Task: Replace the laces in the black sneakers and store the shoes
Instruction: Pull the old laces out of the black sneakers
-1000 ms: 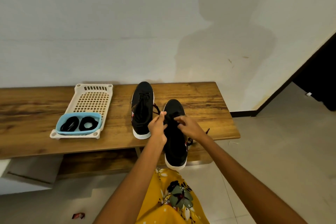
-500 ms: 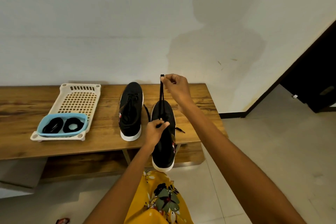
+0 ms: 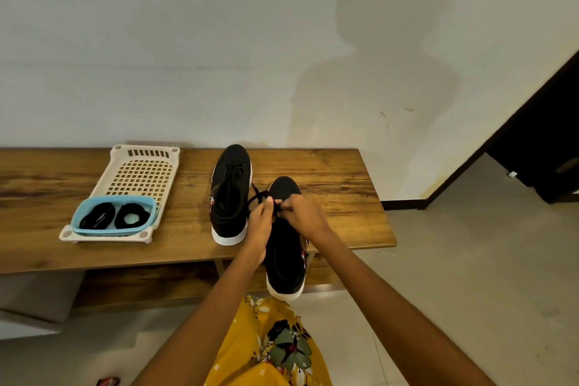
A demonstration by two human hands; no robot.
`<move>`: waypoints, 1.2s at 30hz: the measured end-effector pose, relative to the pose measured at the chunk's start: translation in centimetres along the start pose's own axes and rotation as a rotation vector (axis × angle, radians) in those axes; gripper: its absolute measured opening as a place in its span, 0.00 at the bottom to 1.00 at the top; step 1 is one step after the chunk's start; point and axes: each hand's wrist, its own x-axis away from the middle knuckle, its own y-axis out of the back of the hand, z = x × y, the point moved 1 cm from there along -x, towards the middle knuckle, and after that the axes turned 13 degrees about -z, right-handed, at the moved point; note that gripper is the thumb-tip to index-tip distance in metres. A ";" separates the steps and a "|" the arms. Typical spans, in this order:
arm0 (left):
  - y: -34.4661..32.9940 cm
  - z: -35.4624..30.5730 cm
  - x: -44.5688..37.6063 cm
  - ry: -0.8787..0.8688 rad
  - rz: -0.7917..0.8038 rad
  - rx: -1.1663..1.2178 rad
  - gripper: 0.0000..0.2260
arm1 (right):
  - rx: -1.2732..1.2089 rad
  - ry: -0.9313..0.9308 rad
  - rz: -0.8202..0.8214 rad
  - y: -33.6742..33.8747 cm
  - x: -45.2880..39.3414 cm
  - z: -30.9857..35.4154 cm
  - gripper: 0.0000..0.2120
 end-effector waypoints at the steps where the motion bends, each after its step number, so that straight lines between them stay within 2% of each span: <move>1: 0.3 0.1 0.0 0.019 0.030 0.010 0.16 | -0.080 -0.052 -0.017 0.9 -0.7 0.6 0.14; 2: 0.6 0.2 0.0 0.025 0.058 0.004 0.17 | -0.153 -0.095 -0.048 1.7 -1.4 1.0 0.16; 5: 1.1 0.9 -0.1 -0.038 0.132 -0.175 0.13 | -0.312 -0.185 -0.144 4.0 -3.3 2.2 0.08; 9: 1.2 1.6 -0.4 -0.277 0.131 -0.491 0.15 | -0.752 -0.407 -0.315 6.2 -5.4 3.3 0.06; 10: 1.2 1.6 -0.4 -0.339 0.109 -0.555 0.15 | -0.788 -0.427 -0.361 6.5 -5.9 3.3 0.06; 14: 1.2 1.4 0.0 -0.459 0.022 -0.722 0.15 | -0.656 -0.483 -0.387 4.9 -6.1 1.3 0.08; 16: 1.3 1.1 -0.2 -0.440 0.004 -0.672 0.15 | -0.594 -0.545 -0.352 2.6 -4.6 -0.5 0.08; 19: 1.7 0.7 -0.4 -0.383 -0.008 -0.612 0.13 | -0.643 -0.670 -0.276 -0.3 -2.2 -2.8 0.11; 22: 2.1 0.5 -0.4 -0.366 -0.011 -0.584 0.11 | -0.611 -0.592 -0.231 -1.3 0.2 -2.8 0.17; 24: 2.3 0.6 -0.5 -0.375 -0.010 -0.581 0.10 | -0.516 -0.462 -0.267 -1.5 1.7 -2.2 0.16; 26: 2.3 0.7 -0.7 -0.390 -0.022 -0.571 0.08 | -0.337 -0.256 -0.241 -1.9 3.0 -1.5 0.13; 28: 2.3 0.7 -0.6 -0.404 -0.028 -0.571 0.07 | -0.058 -0.043 -0.153 -2.8 3.4 -0.8 0.12; 30: 2.2 0.7 -0.6 -0.420 -0.012 -0.593 0.06 | 0.108 0.065 -0.118 -3.7 3.1 -0.5 0.14; 34: 2.1 0.7 -0.9 -0.469 0.039 -0.641 0.06 | 0.038 -0.011 -0.196 -3.9 1.5 -0.4 0.04; 36: 2.3 0.7 -1.2 -0.458 0.043 -0.637 0.07 | -0.171 -0.225 -0.324 -4.1 1.1 -1.4 0.02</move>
